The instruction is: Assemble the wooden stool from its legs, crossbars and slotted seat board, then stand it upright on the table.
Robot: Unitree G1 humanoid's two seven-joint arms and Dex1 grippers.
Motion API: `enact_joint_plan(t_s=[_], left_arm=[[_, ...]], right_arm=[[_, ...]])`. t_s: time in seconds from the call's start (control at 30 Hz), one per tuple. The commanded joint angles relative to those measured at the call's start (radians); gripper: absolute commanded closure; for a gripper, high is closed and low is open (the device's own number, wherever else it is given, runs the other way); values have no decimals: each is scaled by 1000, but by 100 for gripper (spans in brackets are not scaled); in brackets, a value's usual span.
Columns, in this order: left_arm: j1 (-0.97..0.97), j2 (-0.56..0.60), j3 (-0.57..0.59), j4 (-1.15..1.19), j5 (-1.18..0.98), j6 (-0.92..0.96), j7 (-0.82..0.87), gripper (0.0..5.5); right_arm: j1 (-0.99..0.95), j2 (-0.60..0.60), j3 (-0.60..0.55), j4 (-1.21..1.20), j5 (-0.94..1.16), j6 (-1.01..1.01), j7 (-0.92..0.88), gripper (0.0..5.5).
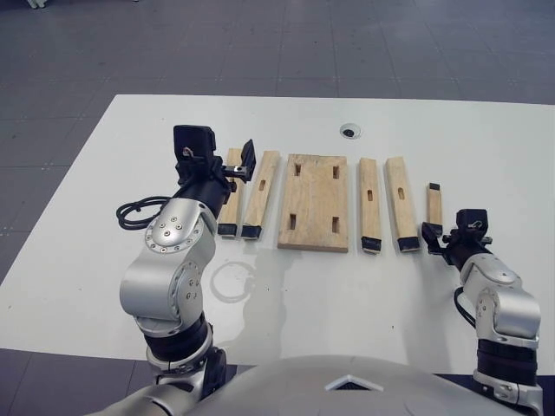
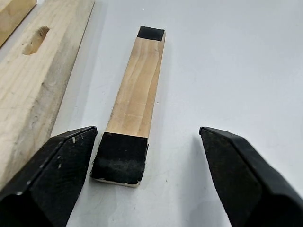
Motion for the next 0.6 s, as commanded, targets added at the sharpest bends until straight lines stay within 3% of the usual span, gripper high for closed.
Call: enact_joint_plan(t_s=[0.03,0.5,0.6], left_arm=[[-13,6,-4,-10,6,15,6,131],[-15,10,-3,-2,4,20,2,131],[-11,7,-3,5,3,20,3,131]], right_arm=[[99,3,23,139,-23,38,-2,219],[110,0,2,280,3,-53,1,416],[61,-14,-14,259,18,-54,-1,419]])
